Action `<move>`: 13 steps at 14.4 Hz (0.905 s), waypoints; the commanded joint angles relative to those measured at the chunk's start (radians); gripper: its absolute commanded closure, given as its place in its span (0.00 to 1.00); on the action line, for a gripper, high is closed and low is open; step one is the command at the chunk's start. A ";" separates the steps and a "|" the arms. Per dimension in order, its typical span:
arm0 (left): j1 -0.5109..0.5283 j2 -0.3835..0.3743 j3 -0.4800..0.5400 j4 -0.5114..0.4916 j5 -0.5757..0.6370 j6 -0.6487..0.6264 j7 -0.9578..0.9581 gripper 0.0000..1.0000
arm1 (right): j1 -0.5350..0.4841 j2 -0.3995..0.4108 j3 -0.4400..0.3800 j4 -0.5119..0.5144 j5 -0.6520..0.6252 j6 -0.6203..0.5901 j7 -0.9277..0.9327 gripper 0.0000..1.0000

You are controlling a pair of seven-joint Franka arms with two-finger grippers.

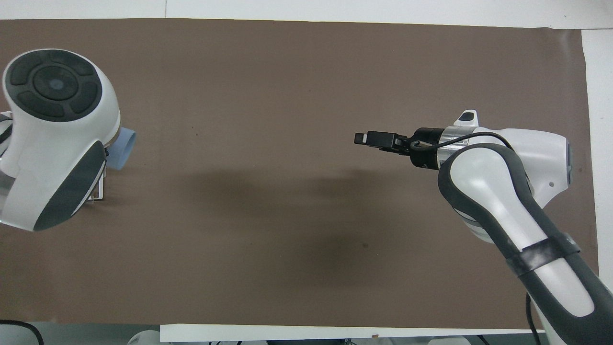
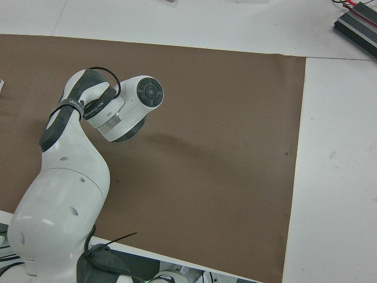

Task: Hang cup on cup holder
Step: 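Move the cup with the left gripper over the rack while the right gripper retreats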

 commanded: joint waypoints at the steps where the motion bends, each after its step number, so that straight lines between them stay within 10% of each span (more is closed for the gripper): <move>1: 0.002 0.110 -0.007 0.015 0.280 -0.010 0.018 1.00 | -0.091 0.015 0.011 0.062 -0.218 -0.088 0.006 0.01; 7: 0.018 0.232 -0.004 0.002 0.655 -0.072 -0.084 1.00 | -0.304 0.072 0.009 0.416 -0.785 -0.517 0.073 0.01; 13: 0.039 0.355 -0.004 -0.015 0.797 -0.128 -0.271 1.00 | -0.324 -0.018 -0.017 0.669 -0.986 -0.922 0.225 0.01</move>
